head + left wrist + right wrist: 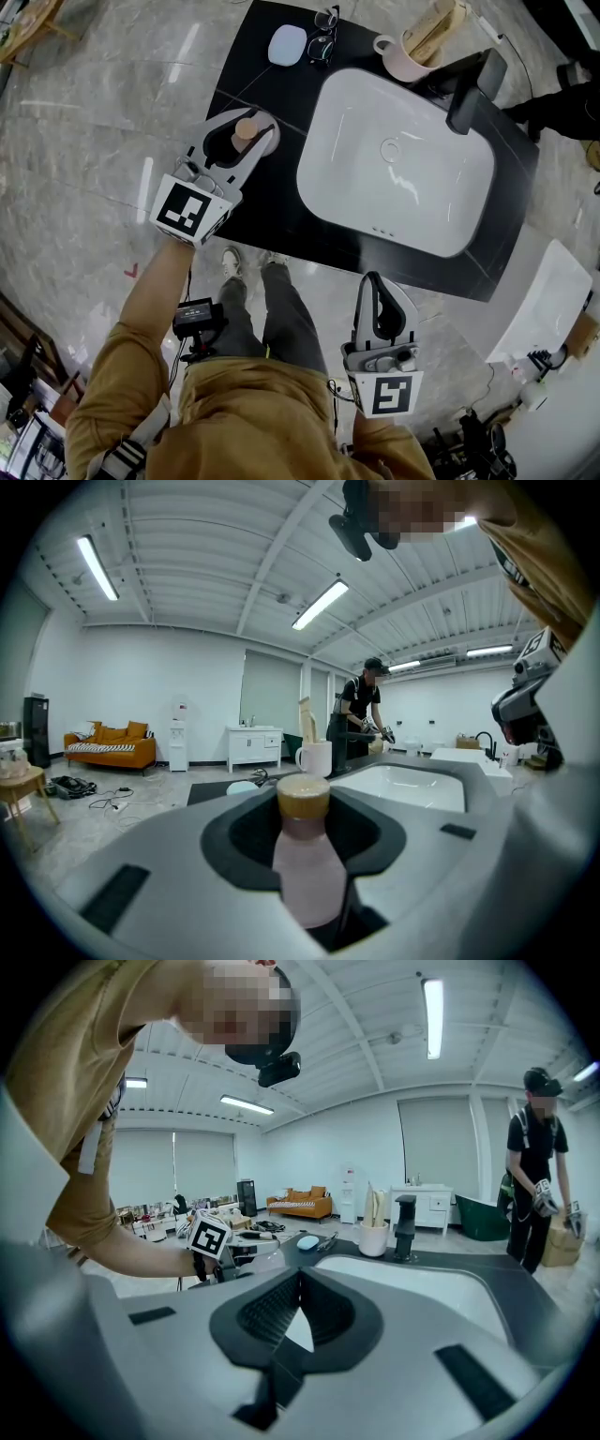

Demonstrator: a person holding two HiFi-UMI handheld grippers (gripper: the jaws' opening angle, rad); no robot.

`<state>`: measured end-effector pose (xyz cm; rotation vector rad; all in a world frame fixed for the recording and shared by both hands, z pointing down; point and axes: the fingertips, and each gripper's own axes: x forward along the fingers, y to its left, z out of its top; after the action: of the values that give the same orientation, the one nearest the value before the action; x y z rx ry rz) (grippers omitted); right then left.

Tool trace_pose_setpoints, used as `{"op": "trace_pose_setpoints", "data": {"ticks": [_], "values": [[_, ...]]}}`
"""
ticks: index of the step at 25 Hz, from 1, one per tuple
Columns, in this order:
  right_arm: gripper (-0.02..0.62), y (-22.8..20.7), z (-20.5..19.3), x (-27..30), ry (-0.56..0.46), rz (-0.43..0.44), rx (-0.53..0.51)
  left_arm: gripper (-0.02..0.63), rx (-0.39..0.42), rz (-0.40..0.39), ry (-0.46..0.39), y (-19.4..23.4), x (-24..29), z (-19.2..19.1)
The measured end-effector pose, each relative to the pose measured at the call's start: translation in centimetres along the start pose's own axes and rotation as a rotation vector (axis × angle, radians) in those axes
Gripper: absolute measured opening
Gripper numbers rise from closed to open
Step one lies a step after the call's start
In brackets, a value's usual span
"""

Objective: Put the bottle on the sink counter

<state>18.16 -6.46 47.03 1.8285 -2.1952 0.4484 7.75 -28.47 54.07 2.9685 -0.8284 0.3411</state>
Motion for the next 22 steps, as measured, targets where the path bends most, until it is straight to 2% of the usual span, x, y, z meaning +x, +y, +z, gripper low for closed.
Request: {"op": "trace_pose_setpoints", "data": {"ticks": [22], "values": [[0.006, -0.49, -0.60, 0.43, 0.005, 0.010, -0.003, 0.140, 0.069, 0.026, -0.037, -0.36, 0.61, 0.49]]}}
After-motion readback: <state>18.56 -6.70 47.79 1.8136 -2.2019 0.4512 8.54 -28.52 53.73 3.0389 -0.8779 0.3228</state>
